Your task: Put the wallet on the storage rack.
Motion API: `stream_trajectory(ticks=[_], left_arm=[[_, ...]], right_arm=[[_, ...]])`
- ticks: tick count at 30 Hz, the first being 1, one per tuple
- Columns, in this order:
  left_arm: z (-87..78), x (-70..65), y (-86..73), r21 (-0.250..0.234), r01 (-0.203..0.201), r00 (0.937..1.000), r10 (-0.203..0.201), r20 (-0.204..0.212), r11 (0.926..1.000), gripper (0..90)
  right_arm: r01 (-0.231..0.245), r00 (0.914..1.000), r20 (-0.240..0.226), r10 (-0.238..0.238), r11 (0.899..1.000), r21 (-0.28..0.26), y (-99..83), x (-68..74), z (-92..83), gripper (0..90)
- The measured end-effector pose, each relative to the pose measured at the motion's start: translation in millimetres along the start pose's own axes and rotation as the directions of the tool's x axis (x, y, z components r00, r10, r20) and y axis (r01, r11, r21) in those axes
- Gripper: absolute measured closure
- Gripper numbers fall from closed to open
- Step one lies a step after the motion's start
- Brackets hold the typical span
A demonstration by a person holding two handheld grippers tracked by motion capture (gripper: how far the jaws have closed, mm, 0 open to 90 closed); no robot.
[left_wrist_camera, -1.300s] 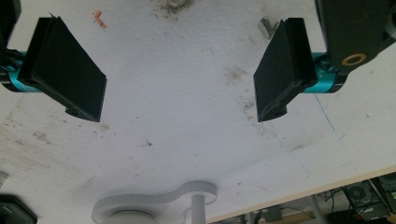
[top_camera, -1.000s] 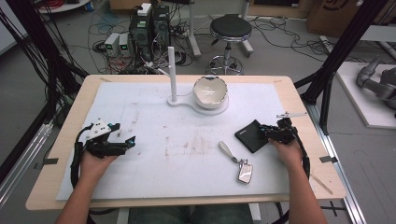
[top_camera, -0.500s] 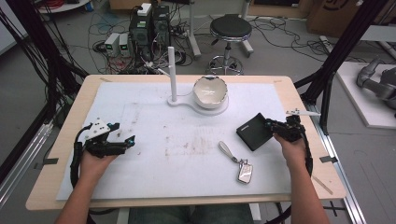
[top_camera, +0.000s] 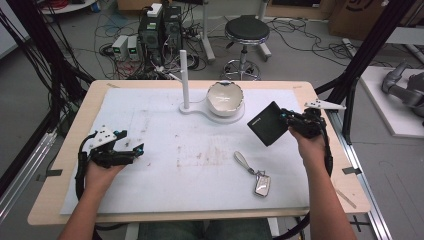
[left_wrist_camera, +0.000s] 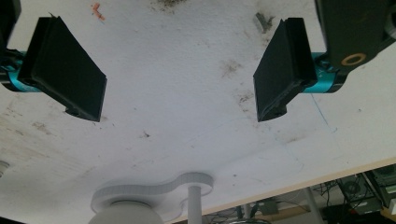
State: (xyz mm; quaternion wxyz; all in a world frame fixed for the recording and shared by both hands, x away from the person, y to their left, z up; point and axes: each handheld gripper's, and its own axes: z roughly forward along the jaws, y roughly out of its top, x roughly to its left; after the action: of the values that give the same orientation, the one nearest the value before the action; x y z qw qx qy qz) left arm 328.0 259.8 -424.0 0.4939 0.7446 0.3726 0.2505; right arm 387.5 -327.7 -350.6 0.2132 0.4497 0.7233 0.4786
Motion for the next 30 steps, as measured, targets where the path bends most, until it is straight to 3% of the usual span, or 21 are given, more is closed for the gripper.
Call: stream_trajectory(ticks=[8, 12, 21, 30], left_arm=[[-0.3, -1.8, 1.0, 0.013, -0.02, 0.9998, 0.02, -0.008, 0.9997, 17.1], [-0.3, -2.4, 1.7, 0.011, -0.023, 0.9997, 0.023, -0.01, 0.9997, 17.1], [-1.3, -2.4, 1.7, 0.016, -0.028, 0.9996, 0.028, -0.01, 0.9995, 17.1], [-0.1, -2.9, 0.4, 0.024, -0.032, 0.9995, 0.032, -0.005, 0.9992, 17.1]], right_arm=[[0.077, 0.997, -0.009, -0.077, 0.996, -0.035, 43.0, 18.8, 8.0, 85.1], [0.096, 0.9953, -0.012, -0.097, 0.995, -0.037, 55.0, 25.8, 15.9, 85.1], [0.175, 0.9844, -0.014, -0.175, 0.984, -0.031, 93.3, 51.3, 47.9, 85.0], [0.19, 0.9806, -0.044, -0.191, 0.981, -0.036, 111.8, 67.0, 86.2, 85.0]])
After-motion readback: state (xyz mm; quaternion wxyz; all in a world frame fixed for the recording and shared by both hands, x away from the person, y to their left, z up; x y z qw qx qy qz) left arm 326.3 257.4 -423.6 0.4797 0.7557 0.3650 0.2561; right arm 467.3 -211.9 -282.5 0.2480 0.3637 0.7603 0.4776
